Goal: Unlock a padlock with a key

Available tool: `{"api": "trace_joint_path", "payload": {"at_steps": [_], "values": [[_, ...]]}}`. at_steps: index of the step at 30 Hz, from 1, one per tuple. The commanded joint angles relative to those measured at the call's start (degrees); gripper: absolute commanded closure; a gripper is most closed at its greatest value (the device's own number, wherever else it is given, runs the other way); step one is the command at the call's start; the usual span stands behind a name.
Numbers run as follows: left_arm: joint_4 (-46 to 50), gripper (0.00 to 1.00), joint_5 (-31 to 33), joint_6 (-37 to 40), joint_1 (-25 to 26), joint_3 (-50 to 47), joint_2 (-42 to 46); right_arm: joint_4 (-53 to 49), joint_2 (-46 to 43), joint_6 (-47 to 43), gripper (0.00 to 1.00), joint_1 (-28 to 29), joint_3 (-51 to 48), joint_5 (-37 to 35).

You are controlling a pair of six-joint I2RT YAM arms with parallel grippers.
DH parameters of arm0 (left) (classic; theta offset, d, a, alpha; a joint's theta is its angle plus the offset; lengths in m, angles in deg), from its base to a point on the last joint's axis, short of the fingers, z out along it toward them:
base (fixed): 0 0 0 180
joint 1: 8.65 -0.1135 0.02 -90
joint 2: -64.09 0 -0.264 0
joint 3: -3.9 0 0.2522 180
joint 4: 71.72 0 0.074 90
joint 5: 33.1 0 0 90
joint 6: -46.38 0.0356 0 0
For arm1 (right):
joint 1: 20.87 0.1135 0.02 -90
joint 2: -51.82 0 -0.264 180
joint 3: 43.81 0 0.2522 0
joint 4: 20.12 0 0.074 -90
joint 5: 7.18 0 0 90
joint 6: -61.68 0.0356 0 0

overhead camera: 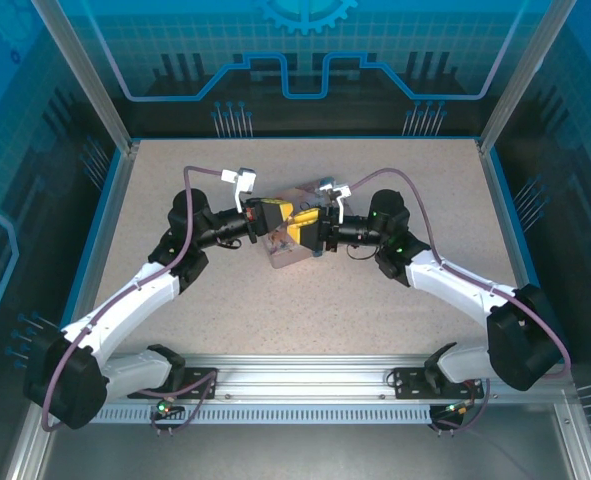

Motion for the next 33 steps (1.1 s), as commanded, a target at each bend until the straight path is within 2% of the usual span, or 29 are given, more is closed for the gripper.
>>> {"api": "trace_joint_path", "payload": {"at_steps": [1, 9, 17, 29, 30, 31, 32, 33], "values": [[-0.79, 1.00, 0.68, 0.65, 0.47, -0.42, 1.33, 1.39, -0.31, 0.11, 0.63, 0.69, 1.67, -0.50], [-0.12, 1.00, 0.81, 1.09, 0.45, -0.51, 1.41, -0.74, -1.63, -0.79, 0.85, 0.65, 1.23, -1.95], [1.13, 1.00, 1.53, 1.90, 0.44, -0.66, 1.96, -2.87, -3.28, -1.98, 0.98, 0.32, 0.67, -2.86], [0.59, 1.00, 2.08, 1.79, 0.46, -0.51, 1.74, -4.16, -4.19, -2.62, 1.00, 0.24, -0.10, -3.48], [0.55, 0.97, 1.97, 1.71, 0.49, -0.61, 1.75, -4.35, -4.26, -2.70, 1.00, 0.21, 0.03, -3.57], [0.59, 0.85, 2.00, 1.67, 0.43, -0.62, 1.72, -4.61, -4.34, -2.95, 1.00, 0.21, 0.05, -3.61], [0.63, 0.66, 2.15, 1.68, 0.41, -0.70, 1.71, -5.12, -4.43, -3.26, 1.00, 0.21, 0.00, -3.82], [0.68, 0.61, 2.26, 1.71, 0.47, -0.75, 1.77, -5.76, -4.52, -3.60, 1.00, 0.21, 0.15, -4.01]]}}
